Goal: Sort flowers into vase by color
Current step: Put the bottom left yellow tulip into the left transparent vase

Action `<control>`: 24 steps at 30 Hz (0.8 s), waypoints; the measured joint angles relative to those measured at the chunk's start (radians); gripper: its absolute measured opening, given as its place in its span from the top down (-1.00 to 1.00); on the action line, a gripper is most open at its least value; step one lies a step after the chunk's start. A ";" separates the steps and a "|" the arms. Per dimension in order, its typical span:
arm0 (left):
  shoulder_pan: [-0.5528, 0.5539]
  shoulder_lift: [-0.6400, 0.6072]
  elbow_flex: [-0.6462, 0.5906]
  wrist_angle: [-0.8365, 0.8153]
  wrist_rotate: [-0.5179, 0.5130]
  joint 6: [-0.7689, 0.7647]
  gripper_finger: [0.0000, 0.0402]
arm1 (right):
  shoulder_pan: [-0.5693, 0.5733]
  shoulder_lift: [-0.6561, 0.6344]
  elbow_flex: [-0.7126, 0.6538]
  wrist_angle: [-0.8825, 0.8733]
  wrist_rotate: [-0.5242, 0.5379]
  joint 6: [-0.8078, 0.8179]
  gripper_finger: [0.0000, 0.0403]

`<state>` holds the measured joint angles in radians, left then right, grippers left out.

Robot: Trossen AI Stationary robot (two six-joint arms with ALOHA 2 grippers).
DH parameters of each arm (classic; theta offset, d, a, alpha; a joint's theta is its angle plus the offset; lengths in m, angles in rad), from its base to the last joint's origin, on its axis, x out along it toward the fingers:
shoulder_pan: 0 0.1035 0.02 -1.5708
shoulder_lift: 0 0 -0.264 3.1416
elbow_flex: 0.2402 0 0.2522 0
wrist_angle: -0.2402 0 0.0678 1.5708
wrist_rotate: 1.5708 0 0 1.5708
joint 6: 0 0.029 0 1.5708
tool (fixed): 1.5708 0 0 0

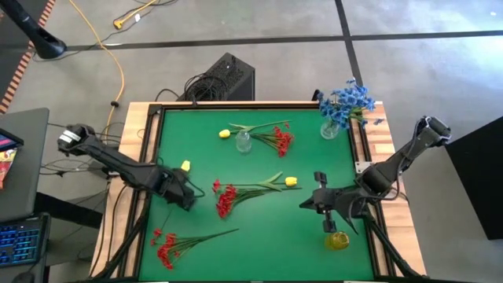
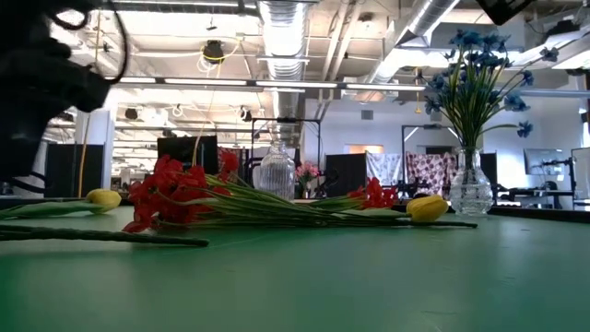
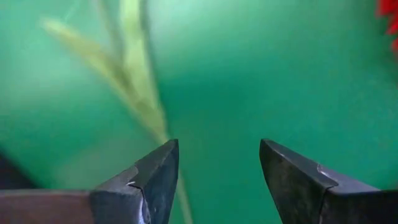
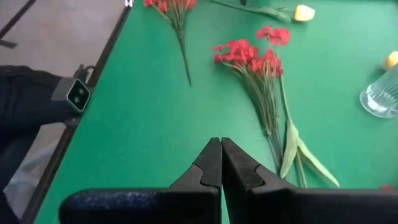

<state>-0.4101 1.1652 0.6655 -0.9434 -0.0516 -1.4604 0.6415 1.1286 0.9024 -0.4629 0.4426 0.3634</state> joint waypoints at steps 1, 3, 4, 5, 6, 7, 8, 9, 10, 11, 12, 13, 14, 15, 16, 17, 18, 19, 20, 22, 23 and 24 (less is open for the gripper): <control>-0.015 0.000 0.000 -0.019 0.005 -0.027 -0.06 | -0.002 0.000 -0.001 0.008 0.004 -0.003 0.86; -0.043 0.000 0.000 -0.034 0.015 -0.063 -0.06 | -0.009 0.000 -0.002 0.013 0.007 -0.006 0.86; -0.054 0.000 0.000 -0.039 0.022 -0.074 -0.06 | -0.011 0.000 -0.003 0.017 0.007 -0.006 0.86; -0.064 0.000 0.000 -0.047 0.023 -0.086 -0.06 | -0.014 0.000 -0.003 0.024 0.007 -0.007 0.85; -0.071 0.000 0.000 -0.053 0.022 -0.097 -0.06 | -0.016 0.000 -0.003 0.034 0.008 -0.009 0.85; -0.076 0.000 0.000 -0.057 0.019 -0.108 -0.06 | -0.016 0.000 -0.003 0.041 0.008 -0.014 0.85; -0.080 0.000 -0.001 -0.066 0.016 -0.119 -0.06 | -0.016 -0.001 -0.003 0.046 0.007 -0.021 0.85; -0.081 0.000 -0.007 -0.069 0.013 -0.126 -0.06 | -0.016 -0.001 -0.003 0.050 0.007 -0.023 0.85; -0.081 0.000 -0.019 -0.067 0.014 -0.133 -0.06 | -0.016 -0.001 -0.003 0.053 0.007 -0.025 0.85; -0.081 0.000 -0.036 -0.058 0.014 -0.140 -0.06 | -0.016 -0.001 -0.003 0.054 0.007 -0.025 0.85; -0.081 0.000 -0.059 -0.032 0.020 -0.147 -0.06 | -0.016 -0.001 -0.003 0.055 0.008 -0.025 0.85; -0.081 0.000 -0.085 0.006 0.034 -0.149 -0.06 | -0.016 -0.001 -0.003 0.054 0.008 -0.025 0.85; -0.081 0.000 -0.113 0.048 0.049 -0.149 -0.06 | -0.016 -0.001 -0.003 0.054 0.008 -0.025 0.85; -0.081 0.000 -0.138 0.090 0.057 -0.146 -0.06 | -0.016 -0.001 -0.003 0.054 0.008 -0.025 0.85; -0.081 0.000 -0.161 0.134 0.057 -0.145 -0.06 | -0.016 -0.001 -0.003 0.054 0.008 -0.025 0.85; -0.081 0.000 -0.176 0.160 0.056 -0.147 -0.06 | -0.016 -0.001 -0.003 0.054 0.008 -0.025 0.85; -0.081 -0.003 -0.188 0.177 0.057 -0.150 -0.06 | -0.016 -0.001 -0.003 0.054 0.008 -0.025 0.86; -0.081 -0.005 -0.197 0.184 0.057 -0.153 -0.06 | -0.016 -0.001 -0.003 0.053 0.008 -0.025 0.86; -0.081 -0.006 -0.200 0.185 0.055 -0.157 -0.06 | -0.016 -0.001 -0.003 0.054 0.007 -0.025 0.86; -0.081 -0.003 -0.200 0.180 0.055 -0.159 -0.02 | -0.016 -0.001 -0.003 0.053 0.007 -0.025 0.85; -0.081 -0.003 -0.199 0.177 0.054 -0.158 0.01 | -0.016 -0.001 -0.003 0.053 0.007 -0.025 0.85; -0.081 -0.003 -0.198 0.174 0.052 -0.156 0.06 | -0.016 -0.001 -0.003 0.054 0.007 -0.025 0.85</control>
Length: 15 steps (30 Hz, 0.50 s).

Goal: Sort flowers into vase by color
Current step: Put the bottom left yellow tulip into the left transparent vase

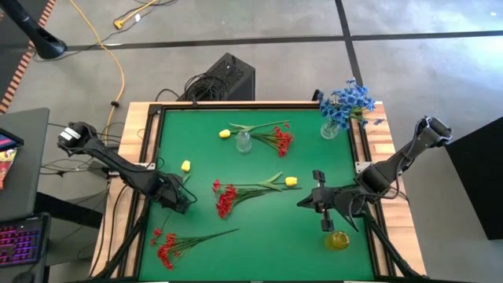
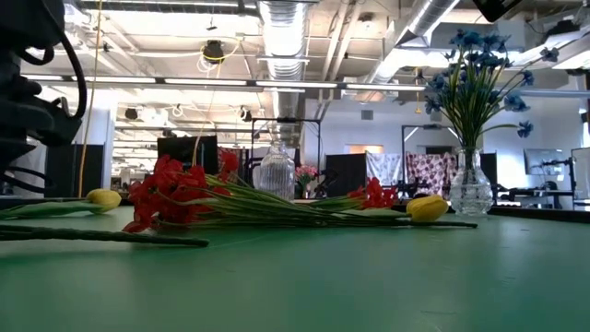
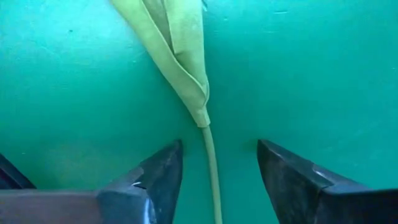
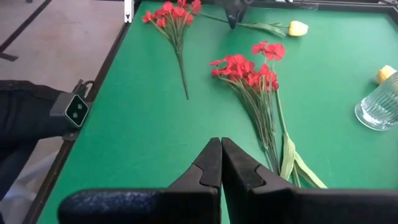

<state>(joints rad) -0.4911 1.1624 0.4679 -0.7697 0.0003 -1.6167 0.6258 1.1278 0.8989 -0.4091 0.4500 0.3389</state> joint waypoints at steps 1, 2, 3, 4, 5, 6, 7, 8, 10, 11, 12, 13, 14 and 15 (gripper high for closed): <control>0.000 0.001 0.000 -0.002 0.000 0.006 0.11 | 0.000 0.000 0.000 -0.001 0.000 0.000 0.85; 0.000 0.000 0.000 -0.003 0.001 0.013 0.17 | 0.000 0.000 0.000 -0.001 0.000 -0.001 0.85; 0.000 0.000 0.000 -0.003 0.001 0.023 0.23 | 0.000 0.000 0.000 0.000 0.000 -0.003 0.85; 0.000 0.000 0.000 -0.003 0.001 0.030 0.30 | 0.000 0.000 0.000 -0.001 0.000 -0.004 0.85; 0.000 0.001 -0.001 0.001 0.001 0.034 0.36 | 0.000 0.000 0.000 -0.001 0.000 -0.005 0.86; 0.000 0.001 -0.002 0.004 0.001 0.037 0.43 | 0.000 0.000 0.000 -0.001 -0.001 -0.006 0.86; 0.000 0.001 -0.002 0.008 0.000 0.039 0.49 | 0.000 0.000 0.000 -0.001 0.000 -0.007 0.86; 0.000 0.001 -0.002 0.011 0.000 0.041 0.55 | 0.000 0.000 0.000 -0.001 -0.001 -0.007 0.86; 0.000 0.001 -0.002 0.021 0.000 0.041 0.67 | 0.000 0.000 0.000 -0.001 -0.002 -0.007 0.85; 0.000 0.001 -0.003 0.026 -0.001 0.041 0.72 | 0.000 0.000 0.000 -0.001 -0.002 -0.007 0.85; 0.000 0.001 -0.003 0.032 0.000 0.042 0.77 | 0.000 0.000 0.000 -0.001 -0.002 -0.007 0.85; 0.000 0.001 -0.003 0.039 -0.001 0.042 0.82 | 0.000 0.000 0.000 -0.001 -0.002 -0.007 0.85; 0.000 0.002 -0.003 0.044 -0.002 0.041 0.87 | 0.000 0.000 0.000 -0.001 -0.003 -0.007 0.85; 0.000 0.002 -0.003 0.048 -0.006 0.037 0.92 | 0.000 0.000 0.000 -0.001 -0.003 -0.007 0.85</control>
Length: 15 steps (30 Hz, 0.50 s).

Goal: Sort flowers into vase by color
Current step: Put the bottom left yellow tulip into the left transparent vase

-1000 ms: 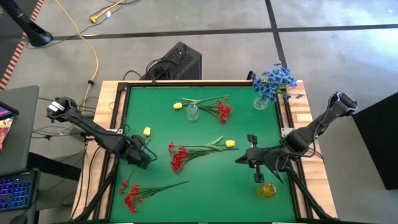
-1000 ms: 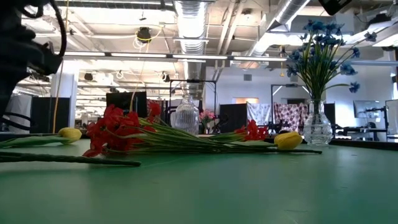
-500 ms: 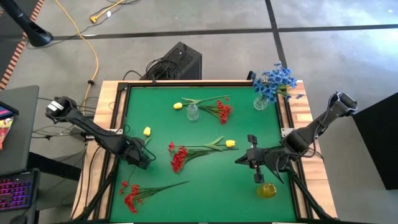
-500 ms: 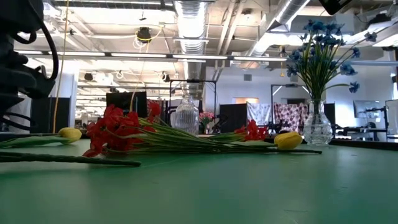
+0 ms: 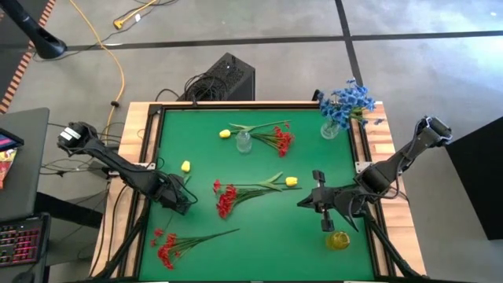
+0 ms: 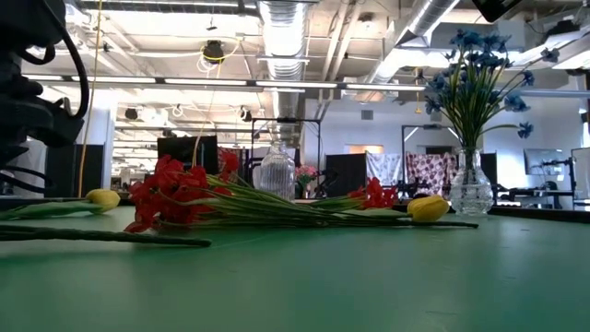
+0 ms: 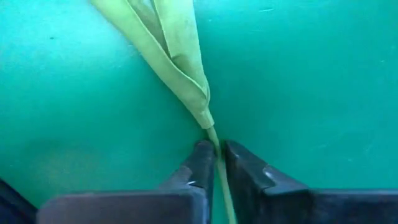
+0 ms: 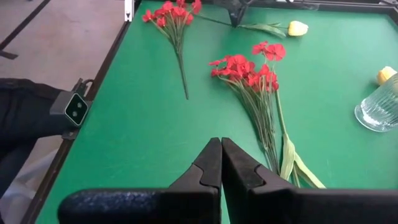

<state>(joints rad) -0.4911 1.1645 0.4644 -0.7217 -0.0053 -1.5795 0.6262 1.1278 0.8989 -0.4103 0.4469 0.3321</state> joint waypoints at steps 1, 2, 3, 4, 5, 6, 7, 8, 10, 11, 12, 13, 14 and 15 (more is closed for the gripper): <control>0.000 0.000 0.000 0.003 -0.003 -0.001 0.96 | 0.001 0.000 0.000 0.000 -0.003 0.000 0.86; 0.000 0.000 0.000 0.005 -0.008 0.000 0.98 | 0.002 0.000 0.000 0.000 -0.005 0.000 0.86; 0.000 0.000 0.002 0.003 -0.014 0.003 0.98 | 0.003 0.000 0.000 0.000 -0.006 0.000 0.86; 0.000 0.001 0.009 -0.005 -0.023 0.006 0.99 | 0.003 0.000 0.000 0.000 -0.006 0.000 0.86; 0.000 0.003 0.021 -0.017 -0.038 0.011 0.99 | 0.003 0.000 0.000 0.000 -0.006 0.000 0.86; 0.003 0.005 0.034 -0.029 -0.064 0.018 1.00 | 0.003 0.000 0.000 0.000 -0.006 0.000 0.85; 0.008 0.004 0.055 -0.052 -0.103 0.027 1.00 | 0.003 0.000 0.000 0.000 -0.006 0.003 0.85; 0.014 0.001 0.077 -0.069 -0.136 0.038 1.00 | 0.003 0.000 0.000 0.000 -0.006 0.006 0.85; 0.025 -0.005 0.115 -0.089 -0.202 0.076 1.00 | 0.002 0.000 0.000 0.000 -0.006 0.008 0.85; 0.034 -0.010 0.134 -0.091 -0.238 0.106 1.00 | 0.002 0.000 0.000 0.000 -0.006 0.011 0.85; 0.046 -0.013 0.159 -0.085 -0.281 0.144 1.00 | 0.003 0.000 0.000 0.000 -0.006 0.015 0.86; 0.062 -0.017 0.182 -0.074 -0.327 0.181 1.00 | 0.002 0.000 0.000 -0.001 -0.006 0.019 0.86; 0.076 -0.020 0.203 -0.066 -0.371 0.224 1.00 | 0.002 0.000 0.000 -0.001 -0.005 0.025 0.86; 0.094 -0.022 0.222 -0.062 -0.412 0.275 1.00 | 0.002 0.000 0.000 -0.003 -0.004 0.032 0.86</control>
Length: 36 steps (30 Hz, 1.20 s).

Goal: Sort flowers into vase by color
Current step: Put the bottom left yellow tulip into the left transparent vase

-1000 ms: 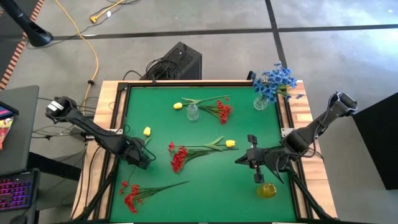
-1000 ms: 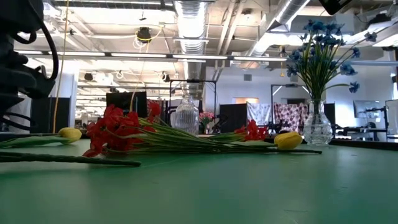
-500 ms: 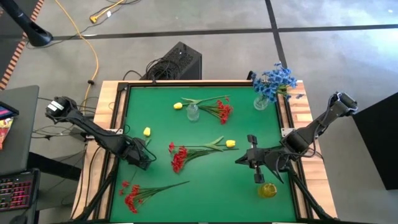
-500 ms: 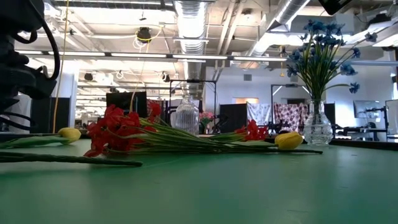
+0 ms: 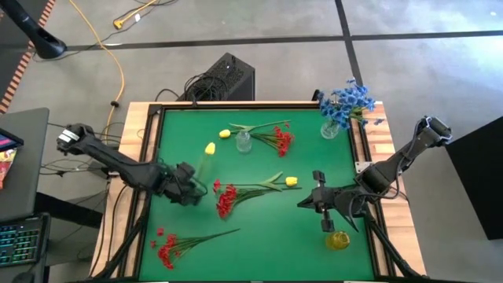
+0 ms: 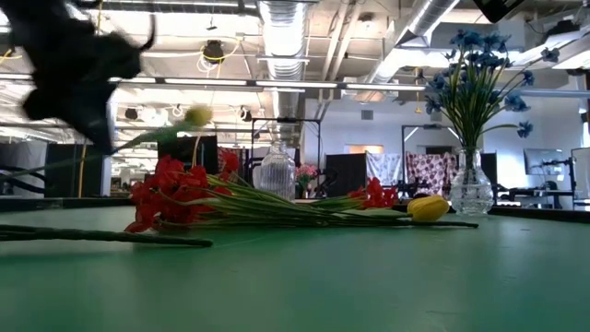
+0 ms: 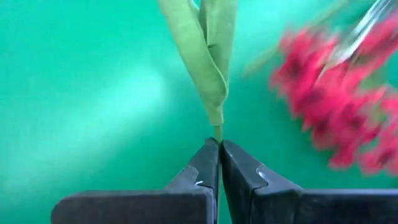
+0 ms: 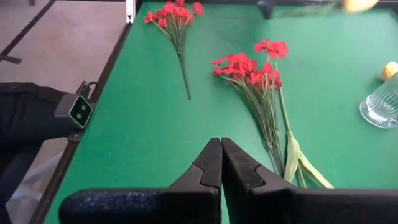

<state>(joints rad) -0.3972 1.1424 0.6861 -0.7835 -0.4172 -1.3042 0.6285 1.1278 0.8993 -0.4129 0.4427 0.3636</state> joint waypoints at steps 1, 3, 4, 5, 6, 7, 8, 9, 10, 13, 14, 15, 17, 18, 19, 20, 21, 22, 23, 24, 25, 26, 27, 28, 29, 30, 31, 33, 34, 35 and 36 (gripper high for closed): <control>0.019 0.001 0.018 0.014 -0.036 0.060 1.00 | 0.000 0.000 0.000 -0.001 0.000 0.003 0.86; 0.063 0.001 0.054 0.075 -0.094 0.196 1.00 | 0.000 0.000 0.000 -0.001 0.001 0.003 0.85; 0.090 0.000 0.069 0.112 -0.120 0.271 1.00 | 0.000 0.000 0.000 -0.001 0.003 0.005 0.85; 0.120 0.000 0.082 0.157 -0.141 0.352 1.00 | -0.002 0.000 0.000 -0.001 0.007 0.005 0.85; 0.150 0.001 0.094 0.204 -0.152 0.433 1.00 | -0.003 0.000 0.000 0.001 0.009 0.005 0.85; 0.182 0.001 0.107 0.255 -0.159 0.516 1.00 | -0.003 0.000 0.000 0.002 0.012 0.005 0.85; 0.215 0.001 0.121 0.305 -0.163 0.602 1.00 | -0.003 0.000 0.000 0.002 0.023 0.005 0.86; 0.250 0.001 0.136 0.361 -0.163 0.687 1.00 | -0.003 0.000 0.000 0.002 0.037 0.005 0.86; 0.282 0.001 0.149 0.424 -0.157 0.767 1.00 | -0.003 0.000 0.000 0.002 0.049 0.005 0.86; 0.379 0.001 0.166 0.635 -0.094 0.992 1.00 | -0.003 0.000 0.000 0.002 0.074 0.010 0.86; 0.411 0.001 0.167 0.717 -0.048 1.058 1.00 | -0.003 0.000 0.000 0.002 0.086 0.010 0.85; 0.443 0.001 0.167 0.791 0.005 1.104 1.00 | -0.003 0.000 0.000 0.002 0.093 0.011 0.85; 0.508 0.003 0.167 0.909 0.123 1.153 1.00 | -0.003 0.000 0.000 0.000 0.110 0.013 0.85; 0.536 0.008 0.167 0.953 0.170 1.166 1.00 | -0.003 0.000 0.000 0.000 0.116 0.013 0.85; 0.567 0.015 0.167 0.988 0.210 1.171 1.00 | -0.003 0.000 0.000 0.000 0.125 0.013 0.85; 0.592 0.022 0.167 1.010 0.233 1.176 1.00 | -0.003 0.000 0.000 -0.001 0.136 0.013 0.85; 0.615 0.028 0.167 1.023 0.246 1.180 1.00 | -0.003 0.000 0.000 -0.001 0.144 0.013 0.86; 0.636 0.037 0.167 1.035 0.249 1.180 1.00 | -0.003 0.000 0.000 -0.002 0.151 0.013 0.86; 0.655 0.047 0.167 1.052 0.251 1.180 1.00 | -0.003 0.000 0.000 -0.005 0.161 0.013 0.86; 0.675 0.058 0.167 1.064 0.255 1.180 1.00 | -0.003 0.000 0.000 -0.008 0.164 0.011 0.86; 0.693 0.071 0.167 1.078 0.265 1.179 1.00 | -0.003 0.000 0.000 -0.010 0.164 0.005 0.86; 0.708 0.087 0.167 1.104 0.285 1.173 1.00 | -0.003 0.000 0.000 -0.010 0.165 0.005 0.86; 0.723 0.104 0.167 1.133 0.310 1.167 1.00 | -0.003 0.000 0.000 -0.011 0.165 0.005 0.86; 0.735 0.123 0.167 1.166 0.336 1.161 1.00 | -0.003 0.000 0.000 -0.013 0.165 0.005 0.85; 0.745 0.142 0.167 1.198 0.361 1.157 1.00 | -0.003 0.000 0.000 -0.014 0.165 0.005 0.85; 0.753 0.160 0.167 1.227 0.382 1.153 1.00 | -0.003 0.000 0.000 -0.013 0.165 0.005 0.85; 0.759 0.177 0.167 1.254 0.391 1.153 1.00 | -0.003 0.000 0.000 -0.014 0.164 0.005 0.85; 0.772 0.202 0.167 1.290 0.397 1.153 1.00 | -0.003 0.000 0.000 -0.014 0.164 0.005 0.85; 0.779 0.210 0.167 1.302 0.397 1.153 1.00 | -0.003 0.000 0.000 -0.013 0.164 0.005 0.86; 0.785 0.216 0.167 1.305 0.396 1.153 1.00 | -0.002 0.000 0.000 -0.014 0.163 0.005 0.86; 0.792 0.218 0.167 1.308 0.396 1.153 1.00 | -0.001 0.000 0.000 -0.014 0.163 0.005 0.86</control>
<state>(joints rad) 0.3945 1.3606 0.8528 0.5243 -0.0213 -0.1509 0.6275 1.1278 0.8997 -0.4268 0.6056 0.3687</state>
